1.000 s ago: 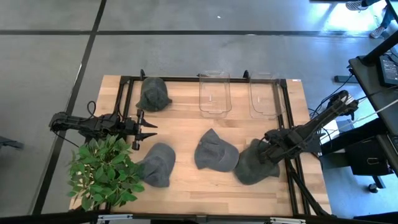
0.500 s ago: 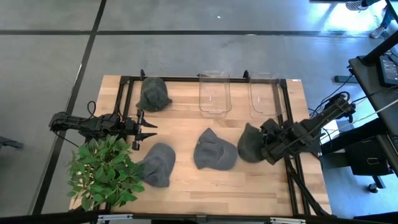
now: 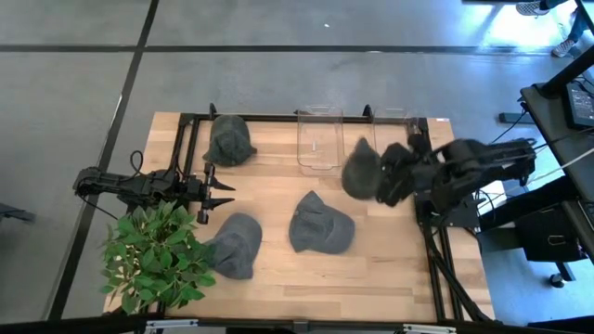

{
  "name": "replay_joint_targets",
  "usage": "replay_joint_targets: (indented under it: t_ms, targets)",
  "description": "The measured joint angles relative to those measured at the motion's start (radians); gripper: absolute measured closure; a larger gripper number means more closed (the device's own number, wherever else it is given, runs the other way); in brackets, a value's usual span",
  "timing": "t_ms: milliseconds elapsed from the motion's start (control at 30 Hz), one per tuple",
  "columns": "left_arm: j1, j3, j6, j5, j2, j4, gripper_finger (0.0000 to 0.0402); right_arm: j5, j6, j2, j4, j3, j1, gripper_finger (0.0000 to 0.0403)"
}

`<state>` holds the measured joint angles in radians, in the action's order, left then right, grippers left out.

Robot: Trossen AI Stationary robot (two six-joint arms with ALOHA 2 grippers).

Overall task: Pick & Place hat
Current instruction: Put the bottom black cap into the right transparent bin

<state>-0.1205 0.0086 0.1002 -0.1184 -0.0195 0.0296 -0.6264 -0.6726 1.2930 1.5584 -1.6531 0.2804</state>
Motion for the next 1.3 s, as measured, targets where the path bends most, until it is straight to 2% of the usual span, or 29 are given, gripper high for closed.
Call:
replay_joint_targets:
  t_ms: [267, 467, 567, 767, 900, 1000, 1100, 1300]
  targets:
    - [0.000, 0.000, 0.000, 0.000, 0.000, 0.000, 0.0272, -0.175, 0.554, 0.015, -0.107, -0.069, -0.221, 0.0395]
    - [0.000, 0.000, 0.037, 0.000, 0.000, 0.000, 0.0272, -0.402, 1.089, 0.026, -0.242, -0.071, -0.370, 0.0395]
    - [0.000, 0.000, 0.043, 0.000, 0.000, 0.000, 0.0272, -0.443, 1.288, 0.029, -0.297, -0.071, -0.435, 0.0395]
    - [0.000, 0.000, 0.045, 0.000, 0.000, 0.000, 0.0272, -0.448, 1.454, 0.049, -0.282, -0.053, -0.566, 0.0395]
    - [0.000, 0.000, 0.045, 0.000, 0.000, 0.000, 0.0272, -0.452, 1.546, 0.049, -0.286, 0.045, -0.632, 0.0395]
    - [0.000, 0.000, 0.045, 0.000, 0.000, 0.000, 0.0272, -0.508, 1.630, 0.050, -0.299, 0.146, -0.673, 0.0395]
    - [0.000, 0.000, 0.045, 0.000, 0.000, 0.000, 0.0272, -0.558, 1.718, 0.050, -0.350, 0.241, -0.710, 0.0395]
    - [0.000, 0.000, 0.045, 0.000, 0.000, 0.000, 0.0272, -0.556, 1.844, 0.050, -0.549, 0.377, -0.787, 0.0395]
